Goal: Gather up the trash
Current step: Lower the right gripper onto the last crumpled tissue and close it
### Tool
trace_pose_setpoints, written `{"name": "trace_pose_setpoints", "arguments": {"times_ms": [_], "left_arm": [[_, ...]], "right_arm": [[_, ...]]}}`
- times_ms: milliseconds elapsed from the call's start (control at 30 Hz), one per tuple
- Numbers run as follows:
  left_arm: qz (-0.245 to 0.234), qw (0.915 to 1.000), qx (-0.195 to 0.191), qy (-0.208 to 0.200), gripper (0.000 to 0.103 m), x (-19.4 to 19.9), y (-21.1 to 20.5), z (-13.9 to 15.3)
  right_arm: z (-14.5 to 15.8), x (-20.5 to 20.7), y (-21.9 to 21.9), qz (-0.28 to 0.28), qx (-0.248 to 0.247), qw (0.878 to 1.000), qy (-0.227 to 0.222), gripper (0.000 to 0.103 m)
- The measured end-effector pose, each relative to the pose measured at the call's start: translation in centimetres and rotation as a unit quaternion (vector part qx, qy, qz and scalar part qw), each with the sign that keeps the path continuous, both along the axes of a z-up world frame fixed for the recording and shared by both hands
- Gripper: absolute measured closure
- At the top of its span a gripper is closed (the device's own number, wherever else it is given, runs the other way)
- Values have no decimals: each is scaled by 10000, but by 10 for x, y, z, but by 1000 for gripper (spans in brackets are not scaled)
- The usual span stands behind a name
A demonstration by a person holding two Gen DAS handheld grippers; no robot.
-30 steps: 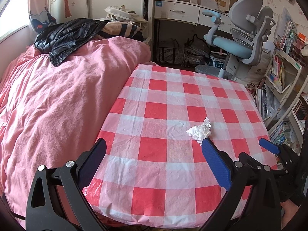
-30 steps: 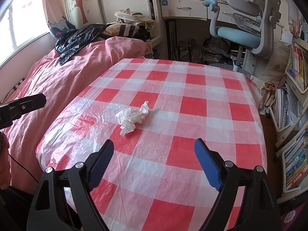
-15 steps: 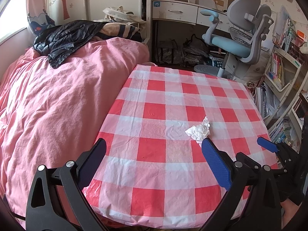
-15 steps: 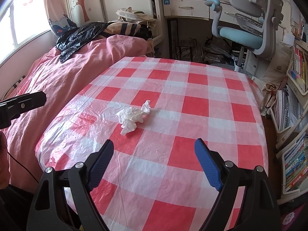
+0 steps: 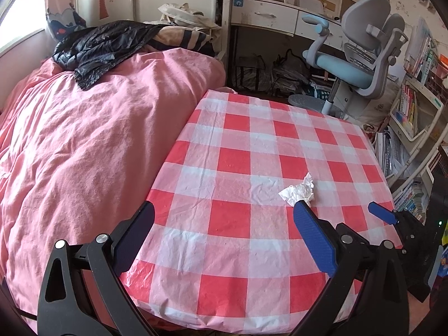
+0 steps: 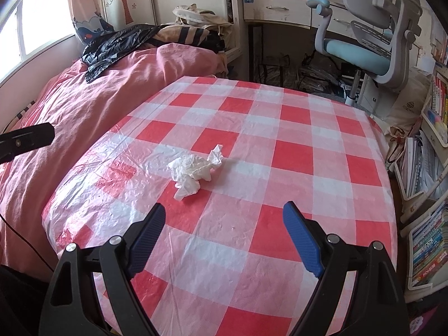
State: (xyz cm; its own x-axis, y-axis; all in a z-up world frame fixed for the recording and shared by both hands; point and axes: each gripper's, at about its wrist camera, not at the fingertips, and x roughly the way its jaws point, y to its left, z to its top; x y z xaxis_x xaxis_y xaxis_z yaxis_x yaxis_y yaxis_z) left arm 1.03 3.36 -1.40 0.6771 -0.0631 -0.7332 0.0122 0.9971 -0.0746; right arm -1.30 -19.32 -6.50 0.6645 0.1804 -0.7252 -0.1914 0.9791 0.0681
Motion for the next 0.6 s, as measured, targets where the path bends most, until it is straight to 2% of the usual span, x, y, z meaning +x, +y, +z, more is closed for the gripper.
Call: {"name": "trace_pose_setpoints", "arguments": {"times_ms": [333, 600], "left_arm": [[571, 9974, -417, 122, 7, 13, 37, -1], [318, 9991, -238, 134, 7, 17, 19, -2]], "right_arm": [[-2, 15, 12, 146, -5, 9999, -14, 21], [-9, 42, 26, 330, 25, 9994, 51, 21]]}}
